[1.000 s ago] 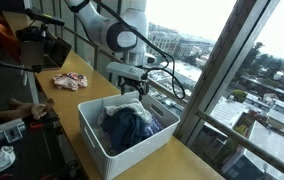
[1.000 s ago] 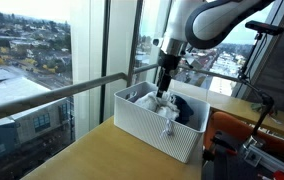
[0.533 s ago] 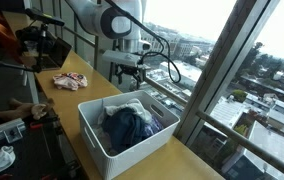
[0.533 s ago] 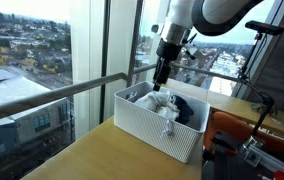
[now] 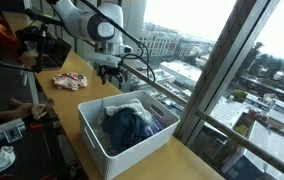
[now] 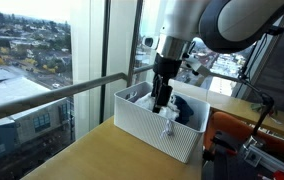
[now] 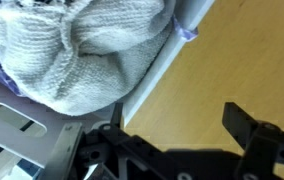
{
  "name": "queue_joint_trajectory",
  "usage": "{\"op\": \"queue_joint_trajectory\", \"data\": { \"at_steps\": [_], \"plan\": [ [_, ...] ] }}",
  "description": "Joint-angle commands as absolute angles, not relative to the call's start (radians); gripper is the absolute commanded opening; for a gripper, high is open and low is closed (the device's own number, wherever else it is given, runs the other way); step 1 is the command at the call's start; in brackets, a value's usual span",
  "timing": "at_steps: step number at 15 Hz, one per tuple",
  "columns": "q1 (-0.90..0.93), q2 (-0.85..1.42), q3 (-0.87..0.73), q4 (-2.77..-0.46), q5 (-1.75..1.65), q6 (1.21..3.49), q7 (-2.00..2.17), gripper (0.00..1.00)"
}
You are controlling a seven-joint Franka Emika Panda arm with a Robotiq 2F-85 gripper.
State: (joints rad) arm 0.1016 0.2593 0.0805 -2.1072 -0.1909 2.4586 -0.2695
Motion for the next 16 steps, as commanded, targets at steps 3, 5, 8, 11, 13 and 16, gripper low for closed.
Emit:
{"op": "queue_joint_trajectory", "data": {
  "at_steps": [3, 5, 8, 11, 13, 16],
  "plan": [
    [0.131, 0.209, 0.177, -2.191, -0.179, 2.473, -0.411, 1.0],
    [0.127, 0.213, 0.204, -2.208, -0.177, 2.47, -0.504, 1.0],
    [0.103, 0.224, 0.222, -2.236, -0.18, 2.477, -0.674, 1.0],
    [0.084, 0.235, 0.218, -2.257, -0.188, 2.484, -0.858, 1.0],
    [0.072, 0.244, 0.213, -2.268, -0.193, 2.487, -0.974, 1.0],
    [0.059, 0.258, 0.205, -2.271, -0.196, 2.486, -1.097, 1.0]
  ]
}}
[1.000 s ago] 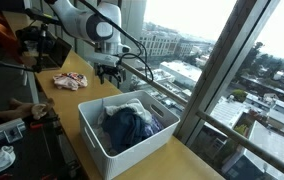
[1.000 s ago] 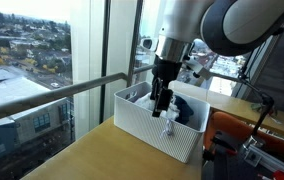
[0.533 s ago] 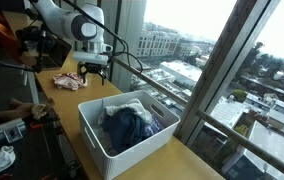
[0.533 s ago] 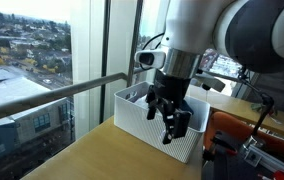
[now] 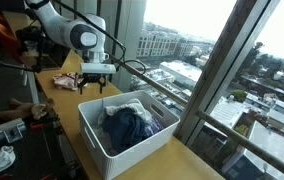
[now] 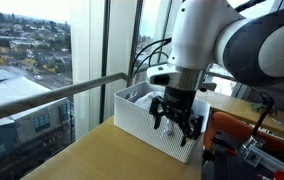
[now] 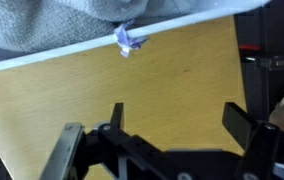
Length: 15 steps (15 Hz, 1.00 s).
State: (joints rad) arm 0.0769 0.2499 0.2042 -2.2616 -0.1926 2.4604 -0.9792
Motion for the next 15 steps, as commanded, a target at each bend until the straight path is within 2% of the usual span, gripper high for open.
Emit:
{"op": "queue_joint_trajectory", "data": {
  "at_steps": [1, 15],
  "plan": [
    [0.056, 0.265, 0.203, -2.268, -0.196, 2.486, -1.131, 1.0],
    [0.034, 0.358, 0.146, -2.198, -0.244, 2.465, -1.261, 1.0]
  ]
}}
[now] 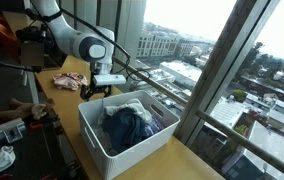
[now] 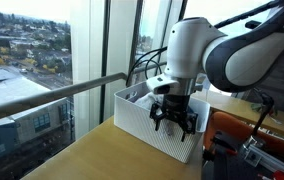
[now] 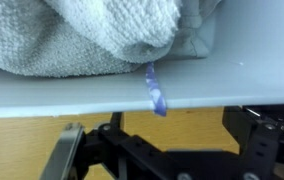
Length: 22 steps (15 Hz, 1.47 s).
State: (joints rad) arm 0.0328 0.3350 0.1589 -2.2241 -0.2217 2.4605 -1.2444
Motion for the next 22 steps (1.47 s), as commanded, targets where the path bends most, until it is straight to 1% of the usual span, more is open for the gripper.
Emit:
{"op": "queue_joint_trajectory", "data": {
  "at_steps": [1, 2, 4, 10, 13, 14, 18, 22],
  "plan": [
    [0.033, 0.363, 0.144, -2.195, -0.248, 2.464, -1.261, 0.95],
    [0.033, 0.368, 0.143, -2.193, -0.251, 2.465, -1.261, 0.74],
    [0.032, 0.376, 0.142, -2.188, -0.253, 2.466, -1.263, 0.68],
    [0.032, 0.394, 0.143, -2.172, -0.259, 2.462, -1.261, 0.21],
    [0.034, 0.397, 0.142, -2.167, -0.262, 2.46, -1.257, 0.01],
    [0.035, 0.397, 0.141, -2.165, -0.263, 2.459, -1.257, 0.0],
    [0.039, 0.392, 0.138, -2.157, -0.273, 2.453, -1.249, 0.01],
    [0.041, 0.312, 0.125, -2.16, -0.302, 2.426, -1.234, 0.01]
  ]
}}
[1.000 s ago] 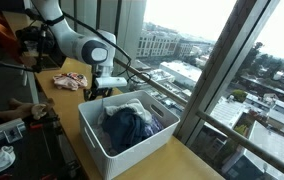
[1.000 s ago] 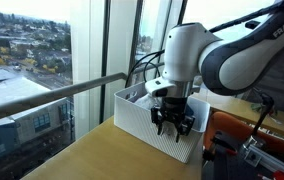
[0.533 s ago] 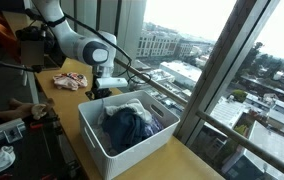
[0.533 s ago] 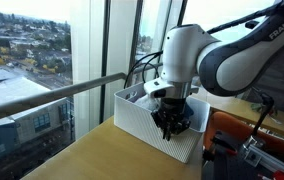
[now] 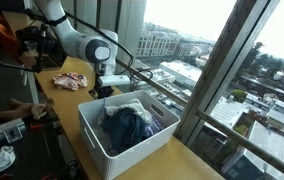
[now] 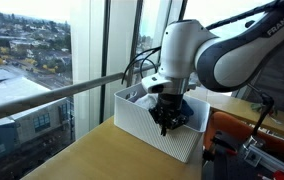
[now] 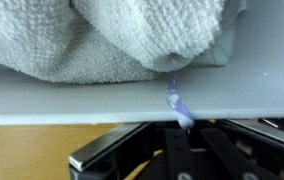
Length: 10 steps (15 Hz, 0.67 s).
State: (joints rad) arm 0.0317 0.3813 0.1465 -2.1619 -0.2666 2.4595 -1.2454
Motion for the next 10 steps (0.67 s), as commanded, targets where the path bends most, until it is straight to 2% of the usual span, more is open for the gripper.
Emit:
{"op": "queue_joint_trajectory", "data": {
  "at_steps": [1, 10],
  "plan": [
    [0.04, 0.289, 0.122, -2.161, -0.309, 2.423, -1.232, 0.01],
    [0.011, 0.152, 0.062, -2.183, -0.309, 2.419, -1.238, 0.01]
  ]
}}
